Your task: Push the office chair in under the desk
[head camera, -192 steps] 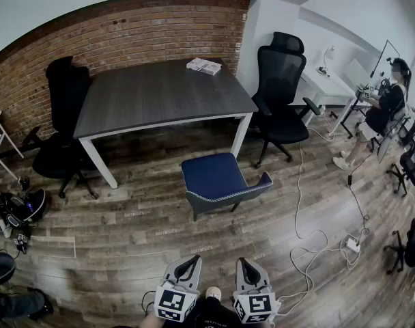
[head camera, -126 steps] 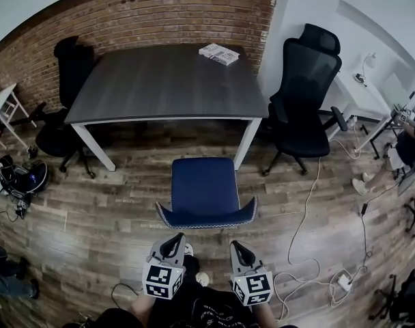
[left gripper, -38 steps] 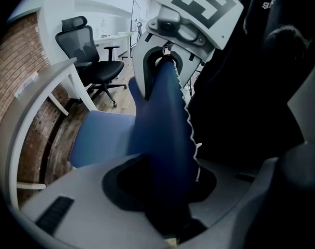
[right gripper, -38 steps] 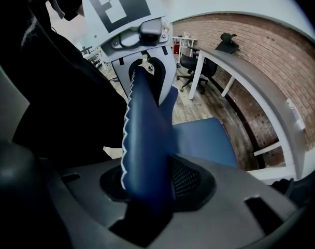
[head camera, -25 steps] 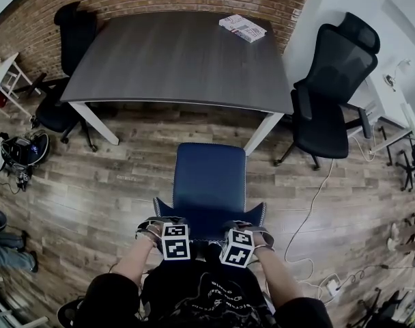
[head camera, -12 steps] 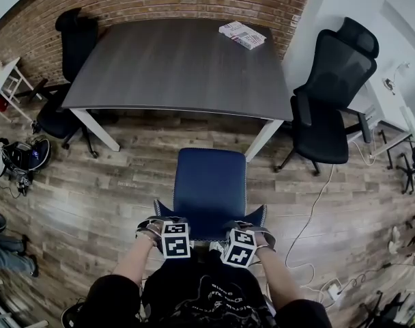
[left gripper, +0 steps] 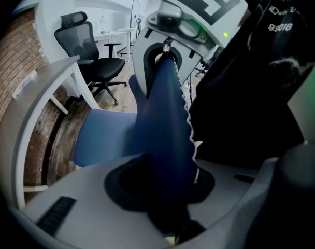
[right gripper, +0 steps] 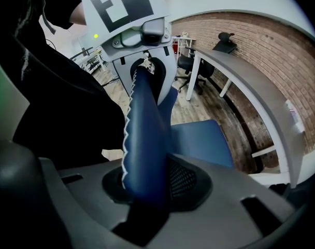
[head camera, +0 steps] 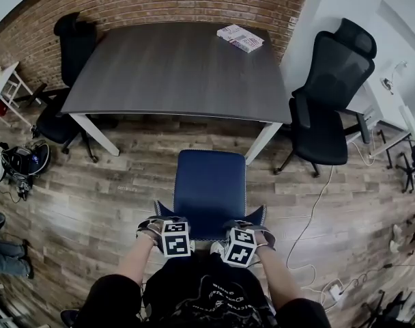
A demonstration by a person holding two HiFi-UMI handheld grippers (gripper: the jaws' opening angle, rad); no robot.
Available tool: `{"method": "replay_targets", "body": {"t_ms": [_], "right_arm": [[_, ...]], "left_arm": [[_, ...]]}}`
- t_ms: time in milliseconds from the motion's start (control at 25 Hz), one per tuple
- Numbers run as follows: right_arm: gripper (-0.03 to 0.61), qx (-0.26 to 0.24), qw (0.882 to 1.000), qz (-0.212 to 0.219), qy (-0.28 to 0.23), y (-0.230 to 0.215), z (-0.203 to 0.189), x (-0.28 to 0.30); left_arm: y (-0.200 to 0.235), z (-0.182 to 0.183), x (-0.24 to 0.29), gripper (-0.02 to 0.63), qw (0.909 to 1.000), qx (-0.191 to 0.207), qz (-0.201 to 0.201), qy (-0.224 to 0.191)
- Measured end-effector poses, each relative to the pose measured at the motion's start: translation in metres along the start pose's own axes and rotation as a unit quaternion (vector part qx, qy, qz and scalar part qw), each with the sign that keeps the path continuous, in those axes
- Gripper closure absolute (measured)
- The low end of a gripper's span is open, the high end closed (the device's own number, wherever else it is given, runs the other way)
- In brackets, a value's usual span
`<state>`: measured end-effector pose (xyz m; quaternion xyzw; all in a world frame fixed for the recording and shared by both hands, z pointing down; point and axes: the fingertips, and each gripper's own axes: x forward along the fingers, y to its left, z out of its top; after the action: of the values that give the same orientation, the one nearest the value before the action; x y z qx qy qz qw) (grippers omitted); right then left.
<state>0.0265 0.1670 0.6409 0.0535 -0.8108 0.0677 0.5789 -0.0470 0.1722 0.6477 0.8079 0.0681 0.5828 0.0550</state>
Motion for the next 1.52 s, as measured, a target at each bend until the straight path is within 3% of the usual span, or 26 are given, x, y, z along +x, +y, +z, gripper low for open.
{"method": "replay_targets", "body": {"t_ms": [1520], "right_arm": [[0.477, -0.008, 1.0, -0.012, -0.003, -0.047, 0.009, -0.005]], "left_arm": [[0.045, 0.004, -0.013, 0.491, 0.9999, -0.008, -0.009, -0.011]]}}
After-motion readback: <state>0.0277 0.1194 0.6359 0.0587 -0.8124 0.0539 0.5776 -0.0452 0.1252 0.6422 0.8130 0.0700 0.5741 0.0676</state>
